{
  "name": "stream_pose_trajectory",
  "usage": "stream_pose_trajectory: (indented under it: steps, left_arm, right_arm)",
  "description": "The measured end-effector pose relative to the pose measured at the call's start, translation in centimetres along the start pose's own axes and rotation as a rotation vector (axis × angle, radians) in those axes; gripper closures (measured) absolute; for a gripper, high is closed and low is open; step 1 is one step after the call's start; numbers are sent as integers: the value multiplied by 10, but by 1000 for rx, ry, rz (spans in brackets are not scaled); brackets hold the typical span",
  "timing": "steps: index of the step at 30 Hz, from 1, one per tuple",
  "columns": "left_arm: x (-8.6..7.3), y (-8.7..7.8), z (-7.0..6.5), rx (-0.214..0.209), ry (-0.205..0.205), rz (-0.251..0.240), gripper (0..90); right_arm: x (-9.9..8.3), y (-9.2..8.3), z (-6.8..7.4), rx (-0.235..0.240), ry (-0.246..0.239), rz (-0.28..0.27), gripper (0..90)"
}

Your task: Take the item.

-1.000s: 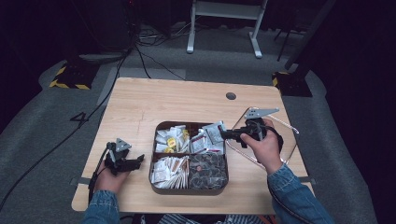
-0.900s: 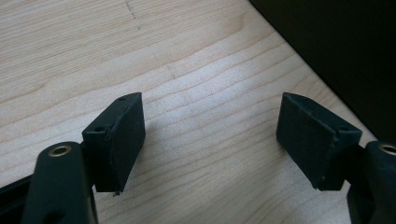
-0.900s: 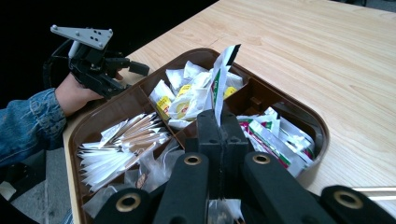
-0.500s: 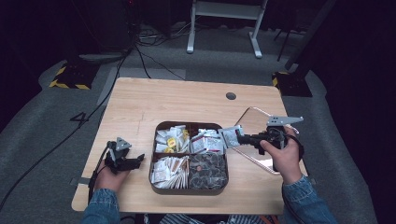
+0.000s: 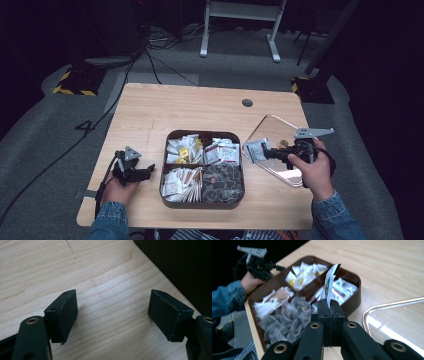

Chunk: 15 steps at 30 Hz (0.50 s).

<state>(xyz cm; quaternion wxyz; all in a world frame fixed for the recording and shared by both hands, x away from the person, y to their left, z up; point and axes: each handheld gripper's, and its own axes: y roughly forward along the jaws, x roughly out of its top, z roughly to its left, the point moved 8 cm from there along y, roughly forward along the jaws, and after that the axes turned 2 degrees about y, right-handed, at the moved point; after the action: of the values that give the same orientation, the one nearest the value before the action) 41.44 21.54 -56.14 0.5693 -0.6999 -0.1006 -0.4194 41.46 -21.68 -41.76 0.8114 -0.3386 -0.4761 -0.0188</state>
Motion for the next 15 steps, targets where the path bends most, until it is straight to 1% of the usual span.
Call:
stream_pose_trajectory:
  steps: [5,6,7,15]
  left_arm:
    - [0,0,0,0,0,0,244]
    - [0,0,0,0,0,0,244]
    - [0,0,0,0,0,-1,244]
    - [0,0,0,0,0,-1,244]
  right_arm:
    - [-14,4,-4,9,13,77,900]
    - [-14,4,-4,9,13,77,900]
    - [-19,7,-6,12,22,103,900]
    - [-37,21,-13,11,50,183,900]
